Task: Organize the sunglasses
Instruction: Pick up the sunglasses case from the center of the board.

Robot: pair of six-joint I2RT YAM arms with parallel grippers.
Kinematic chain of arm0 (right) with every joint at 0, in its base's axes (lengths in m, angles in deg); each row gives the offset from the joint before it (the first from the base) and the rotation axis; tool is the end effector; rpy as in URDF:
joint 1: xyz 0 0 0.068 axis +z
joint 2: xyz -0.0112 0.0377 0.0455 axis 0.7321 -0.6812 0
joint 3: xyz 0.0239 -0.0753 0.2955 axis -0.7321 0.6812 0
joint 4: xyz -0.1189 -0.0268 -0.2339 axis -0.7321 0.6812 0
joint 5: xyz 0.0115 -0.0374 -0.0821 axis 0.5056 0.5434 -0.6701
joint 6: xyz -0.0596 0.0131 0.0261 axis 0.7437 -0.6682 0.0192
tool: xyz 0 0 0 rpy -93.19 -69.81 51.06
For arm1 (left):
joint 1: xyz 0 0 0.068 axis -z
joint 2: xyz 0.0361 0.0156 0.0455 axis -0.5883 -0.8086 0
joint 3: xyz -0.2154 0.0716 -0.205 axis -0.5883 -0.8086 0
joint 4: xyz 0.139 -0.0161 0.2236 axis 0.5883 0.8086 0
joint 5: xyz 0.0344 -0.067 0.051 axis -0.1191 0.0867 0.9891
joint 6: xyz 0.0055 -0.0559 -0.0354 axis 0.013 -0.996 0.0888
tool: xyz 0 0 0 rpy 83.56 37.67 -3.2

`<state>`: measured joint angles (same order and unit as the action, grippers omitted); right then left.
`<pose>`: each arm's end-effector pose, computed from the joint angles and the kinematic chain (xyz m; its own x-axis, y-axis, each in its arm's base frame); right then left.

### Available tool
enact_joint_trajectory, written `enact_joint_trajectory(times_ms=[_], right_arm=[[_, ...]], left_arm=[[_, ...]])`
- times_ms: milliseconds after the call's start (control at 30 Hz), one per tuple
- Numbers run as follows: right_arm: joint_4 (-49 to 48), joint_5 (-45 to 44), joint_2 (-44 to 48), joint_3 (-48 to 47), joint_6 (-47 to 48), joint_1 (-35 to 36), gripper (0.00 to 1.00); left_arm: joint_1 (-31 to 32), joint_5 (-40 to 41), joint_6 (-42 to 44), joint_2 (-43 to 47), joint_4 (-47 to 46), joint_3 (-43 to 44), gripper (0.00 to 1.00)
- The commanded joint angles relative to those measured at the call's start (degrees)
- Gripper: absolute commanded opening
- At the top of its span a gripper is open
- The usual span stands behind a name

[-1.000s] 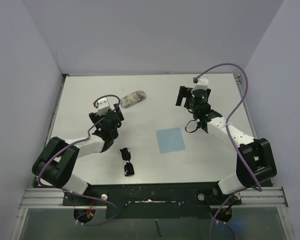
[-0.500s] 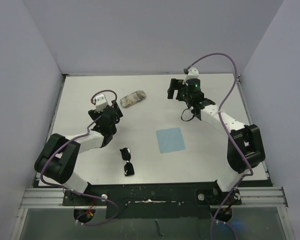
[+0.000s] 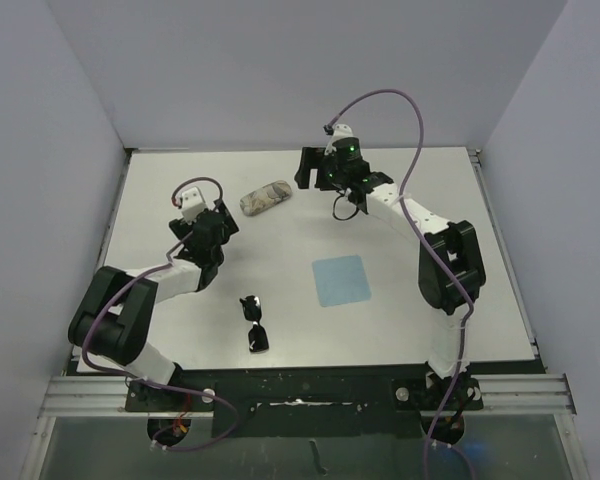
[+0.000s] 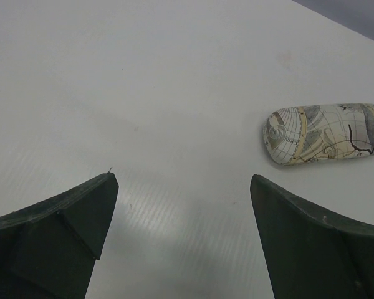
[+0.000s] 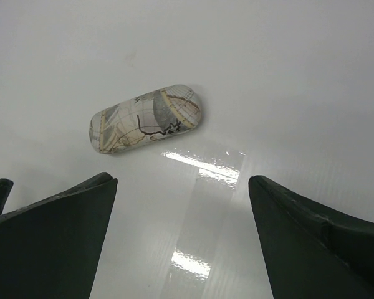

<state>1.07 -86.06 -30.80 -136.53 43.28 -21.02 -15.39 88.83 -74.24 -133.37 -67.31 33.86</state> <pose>0.4507 0.2227 0.2955 -0.5738 0.1859 -0.7976 -0.2556 0.8846 0.3901 0.3165 -0.0865 0.2075 -0.2251 -0.3330 -0.9157 -0.3718 0.8980 -0.2351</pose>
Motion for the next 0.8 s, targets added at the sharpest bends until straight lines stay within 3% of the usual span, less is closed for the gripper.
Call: enact_joint_trajectory(times_ms=[0,267,567,767], right_arm=[[2.6,2.8,-0.9,-5.9,-2.0,0.7,0.91],[2.5,4.6,0.6,-4.3,-1.2,-0.1,0.91],[8.3,7.5,-9.3,-13.5,3.2,-0.8,0.87],[3.0,6.7,-2.8,-3.1,2.0,-1.1,0.88]], left_arm=[[0.1,-0.1,0.0,-1.4,0.1,3.9,0.89],[1.0,-0.6,-1.0,-5.8,3.6,10.6,0.88],[1.3,-0.9,-3.3,-5.7,3.0,8.7,0.87],[1.6,-0.6,0.1,-9.7,5.1,14.8,0.80]])
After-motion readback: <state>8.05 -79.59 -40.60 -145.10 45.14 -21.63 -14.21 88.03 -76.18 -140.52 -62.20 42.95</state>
